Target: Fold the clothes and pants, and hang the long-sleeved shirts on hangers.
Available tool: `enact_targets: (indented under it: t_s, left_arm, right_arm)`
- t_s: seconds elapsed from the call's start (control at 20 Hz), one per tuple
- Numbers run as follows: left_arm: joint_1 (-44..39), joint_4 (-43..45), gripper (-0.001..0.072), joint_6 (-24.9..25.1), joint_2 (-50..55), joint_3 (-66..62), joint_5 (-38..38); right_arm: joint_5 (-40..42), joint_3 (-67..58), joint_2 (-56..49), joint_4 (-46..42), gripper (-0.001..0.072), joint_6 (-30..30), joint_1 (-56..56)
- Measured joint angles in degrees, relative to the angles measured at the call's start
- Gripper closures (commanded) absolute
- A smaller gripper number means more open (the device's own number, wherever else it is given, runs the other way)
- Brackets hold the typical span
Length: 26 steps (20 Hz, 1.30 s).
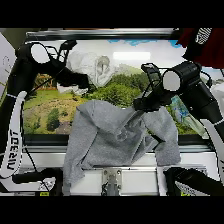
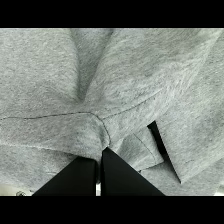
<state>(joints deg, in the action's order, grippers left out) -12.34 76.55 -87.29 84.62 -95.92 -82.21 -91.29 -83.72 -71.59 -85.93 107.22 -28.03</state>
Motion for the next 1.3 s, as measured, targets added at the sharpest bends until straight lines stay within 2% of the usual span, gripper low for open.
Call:
enact_targets:
  t_s: [0.15,0.35,0.6,0.9,1.3]
  left_arm:
    - [4.74,10.36,0.0012,-3.43,2.64,1.18,3.58]
    - [10.1,21.94,0.0012,-7.39,4.52,8.15,13.57]
    - [14.75,32.79,0.0012,-9.16,8.96,12.79,22.36]
    - [19.54,37.05,0.0012,-9.55,17.51,9.92,25.31]
    - [21.03,38.12,0.0013,-9.77,25.18,5.75,28.44]
  right_arm:
    - [0.0,0.0,0.0,0.02,0.0694,-0.02,0.0]
    - [0.0,0.0,0.0,0.02,0.0694,-0.02,0.0]
    - [-0.02,0.0,0.0,0.04,0.0694,-0.02,0.0]
    - [-0.02,0.0,0.0,0.02,0.0694,-0.02,0.0]
    - [-0.02,0.0,0.0,0.02,0.0694,-0.02,0.0]
